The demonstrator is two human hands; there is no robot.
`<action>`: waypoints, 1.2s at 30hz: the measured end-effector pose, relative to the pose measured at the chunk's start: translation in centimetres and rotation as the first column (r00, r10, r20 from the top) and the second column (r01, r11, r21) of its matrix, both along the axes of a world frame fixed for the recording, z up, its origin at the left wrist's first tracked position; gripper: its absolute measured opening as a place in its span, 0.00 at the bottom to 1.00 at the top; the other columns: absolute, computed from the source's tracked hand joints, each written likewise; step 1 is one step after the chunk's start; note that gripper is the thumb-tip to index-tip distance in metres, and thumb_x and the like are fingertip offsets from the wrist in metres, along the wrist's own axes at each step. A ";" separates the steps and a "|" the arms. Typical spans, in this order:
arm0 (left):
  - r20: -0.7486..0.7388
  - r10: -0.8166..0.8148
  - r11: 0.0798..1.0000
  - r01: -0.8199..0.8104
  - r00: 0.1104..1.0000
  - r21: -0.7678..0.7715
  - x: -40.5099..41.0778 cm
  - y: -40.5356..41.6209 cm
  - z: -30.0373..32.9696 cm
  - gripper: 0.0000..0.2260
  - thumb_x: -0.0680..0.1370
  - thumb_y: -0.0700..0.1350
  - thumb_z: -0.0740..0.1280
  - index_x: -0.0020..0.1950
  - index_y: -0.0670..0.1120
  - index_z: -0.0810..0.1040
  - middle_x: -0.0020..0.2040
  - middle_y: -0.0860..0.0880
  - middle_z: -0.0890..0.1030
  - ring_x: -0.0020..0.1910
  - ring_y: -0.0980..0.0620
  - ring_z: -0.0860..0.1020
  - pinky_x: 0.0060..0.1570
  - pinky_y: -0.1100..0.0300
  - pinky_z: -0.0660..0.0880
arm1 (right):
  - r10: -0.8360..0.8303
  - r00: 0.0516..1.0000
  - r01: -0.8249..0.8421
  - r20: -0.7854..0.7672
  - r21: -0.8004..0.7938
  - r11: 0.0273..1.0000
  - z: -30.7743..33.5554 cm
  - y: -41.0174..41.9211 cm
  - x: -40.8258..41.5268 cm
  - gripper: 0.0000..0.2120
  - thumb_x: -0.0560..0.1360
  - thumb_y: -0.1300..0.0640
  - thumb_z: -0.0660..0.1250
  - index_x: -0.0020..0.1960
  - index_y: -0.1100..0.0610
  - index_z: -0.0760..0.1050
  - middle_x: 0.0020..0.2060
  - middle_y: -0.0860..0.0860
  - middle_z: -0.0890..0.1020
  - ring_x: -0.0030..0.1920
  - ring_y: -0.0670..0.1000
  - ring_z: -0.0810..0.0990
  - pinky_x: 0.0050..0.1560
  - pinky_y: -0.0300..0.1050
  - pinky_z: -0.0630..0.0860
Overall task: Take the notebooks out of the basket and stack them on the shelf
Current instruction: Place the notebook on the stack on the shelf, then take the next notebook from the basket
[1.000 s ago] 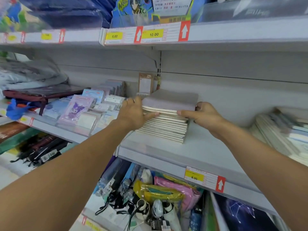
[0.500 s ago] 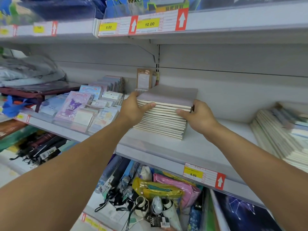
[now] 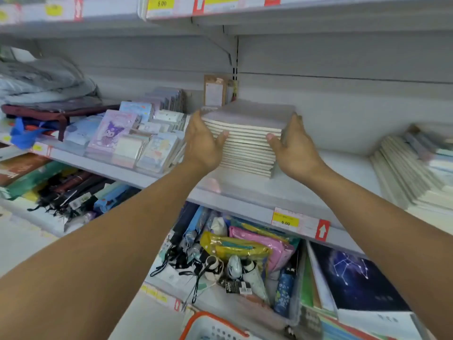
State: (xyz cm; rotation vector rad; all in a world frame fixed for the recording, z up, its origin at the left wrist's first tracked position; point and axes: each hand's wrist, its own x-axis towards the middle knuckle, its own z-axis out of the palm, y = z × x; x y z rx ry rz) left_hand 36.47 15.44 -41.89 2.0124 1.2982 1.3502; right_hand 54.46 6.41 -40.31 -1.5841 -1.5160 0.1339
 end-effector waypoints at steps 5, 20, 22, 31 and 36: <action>0.277 0.010 0.973 -0.074 0.961 0.220 -1.6 -13.8 -12.5 0.14 0.80 0.45 0.64 0.65 0.49 0.68 0.54 0.48 0.75 0.51 0.49 0.76 0.50 0.60 0.73 | 0.068 0.998 -0.068 0.018 0.474 0.878 -9.9 -12.6 -5.5 0.08 0.80 0.60 0.63 0.45 0.62 0.78 0.38 0.52 0.80 0.39 0.49 0.77 0.40 0.39 0.73; -0.409 0.013 0.466 -0.368 0.912 -0.805 -10.5 -31.1 -36.5 0.21 0.72 0.49 0.75 0.60 0.40 0.78 0.56 0.44 0.82 0.55 0.44 0.80 0.51 0.58 0.75 | 0.077 0.997 -0.011 0.013 -0.949 0.315 -42.0 -27.8 -4.9 0.75 0.47 0.33 0.81 0.80 0.49 0.38 0.79 0.45 0.40 0.79 0.55 0.44 0.74 0.63 0.59; -0.351 0.037 0.514 -0.318 0.936 -0.796 -10.1 -30.8 -35.0 0.18 0.71 0.45 0.76 0.57 0.39 0.80 0.53 0.44 0.83 0.50 0.44 0.81 0.46 0.59 0.76 | 0.091 0.995 0.000 0.030 -0.949 0.317 -41.9 -27.3 -4.9 0.75 0.48 0.35 0.82 0.80 0.50 0.37 0.79 0.45 0.41 0.79 0.56 0.43 0.73 0.64 0.59; 0.411 0.283 0.557 0.200 0.867 -0.806 -10.2 -25.7 -27.0 0.14 0.66 0.36 0.78 0.50 0.38 0.84 0.46 0.41 0.85 0.42 0.45 0.82 0.44 0.55 0.80 | -0.123 0.838 -0.388 -0.532 -0.739 0.550 -38.9 -23.8 -3.4 0.24 0.60 0.52 0.84 0.52 0.51 0.78 0.49 0.45 0.84 0.49 0.47 0.82 0.49 0.44 0.78; 0.530 0.304 0.403 0.397 0.792 -0.825 -10.1 -26.3 -26.3 0.18 0.71 0.45 0.74 0.59 0.41 0.80 0.54 0.44 0.85 0.51 0.47 0.84 0.45 0.56 0.81 | -0.127 0.494 -0.690 -0.860 -0.477 0.544 -34.6 -22.4 -4.0 0.14 0.76 0.66 0.69 0.60 0.60 0.78 0.52 0.50 0.85 0.52 0.51 0.84 0.49 0.43 0.81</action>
